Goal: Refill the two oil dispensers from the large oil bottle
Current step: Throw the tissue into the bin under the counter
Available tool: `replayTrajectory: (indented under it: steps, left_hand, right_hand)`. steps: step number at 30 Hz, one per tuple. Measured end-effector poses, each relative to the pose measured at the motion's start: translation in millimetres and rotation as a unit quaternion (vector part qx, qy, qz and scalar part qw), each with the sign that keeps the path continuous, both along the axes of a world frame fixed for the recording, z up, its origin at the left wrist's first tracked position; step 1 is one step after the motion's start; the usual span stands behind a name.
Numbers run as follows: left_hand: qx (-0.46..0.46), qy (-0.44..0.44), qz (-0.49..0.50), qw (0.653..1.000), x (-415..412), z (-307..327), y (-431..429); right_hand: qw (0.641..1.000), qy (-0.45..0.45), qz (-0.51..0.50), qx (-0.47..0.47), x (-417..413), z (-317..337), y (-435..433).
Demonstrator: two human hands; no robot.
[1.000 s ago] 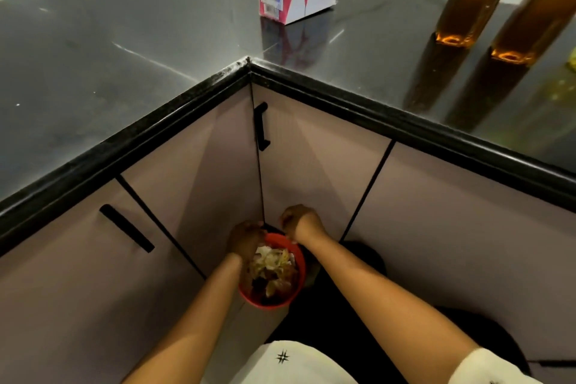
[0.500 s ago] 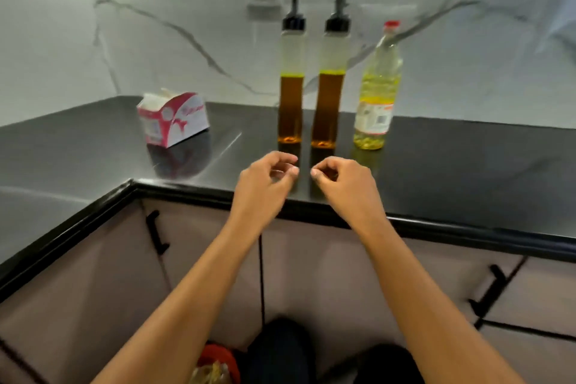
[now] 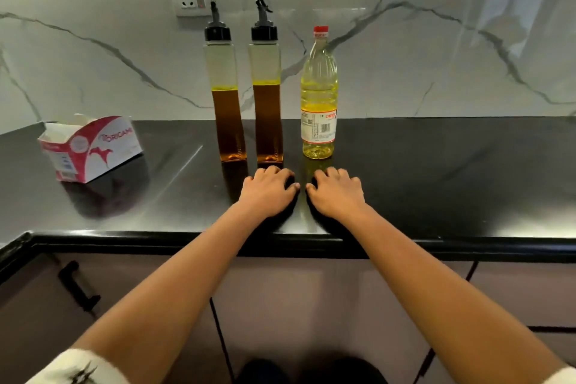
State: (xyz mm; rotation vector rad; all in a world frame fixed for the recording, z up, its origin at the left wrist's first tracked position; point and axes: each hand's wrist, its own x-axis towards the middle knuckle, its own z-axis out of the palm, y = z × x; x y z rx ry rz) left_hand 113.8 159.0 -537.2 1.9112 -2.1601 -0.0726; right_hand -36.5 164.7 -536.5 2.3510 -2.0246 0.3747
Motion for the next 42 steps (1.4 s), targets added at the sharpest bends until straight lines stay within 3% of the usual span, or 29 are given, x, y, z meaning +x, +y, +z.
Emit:
replayTrajectory:
  steps: [11,24,34,37,39,42]
  left_hand:
    - [0.017,-0.004,0.015,1.000,-0.2,-22.3,3.4]
    - [0.128,-0.014,0.005,0.992,-1.9,2.7,12.4]
    - [0.173,-0.029,0.004,0.984,0.0,12.7,11.1]
    - [0.297,0.002,-0.019,0.955,-1.1,49.9,-4.1]
    - [0.346,0.055,-0.037,0.936,-4.1,97.7,-17.6]
    - [0.231,0.101,-0.081,0.964,-6.2,184.2,-30.9]
  right_hand:
    - [1.000,-0.007,0.007,-0.021,-4.1,-24.3,-1.9]
    - [0.992,-0.002,-0.005,0.124,-3.0,10.3,9.8]
    - [0.990,-0.017,-0.007,0.142,-4.6,14.9,5.7]
    - [0.987,-0.055,-0.014,0.153,-6.9,43.4,-8.9]
    - [0.987,-0.115,-0.004,0.110,-8.1,80.0,-22.3]
    - [0.976,-0.217,0.026,-0.017,-10.6,153.8,-42.2]
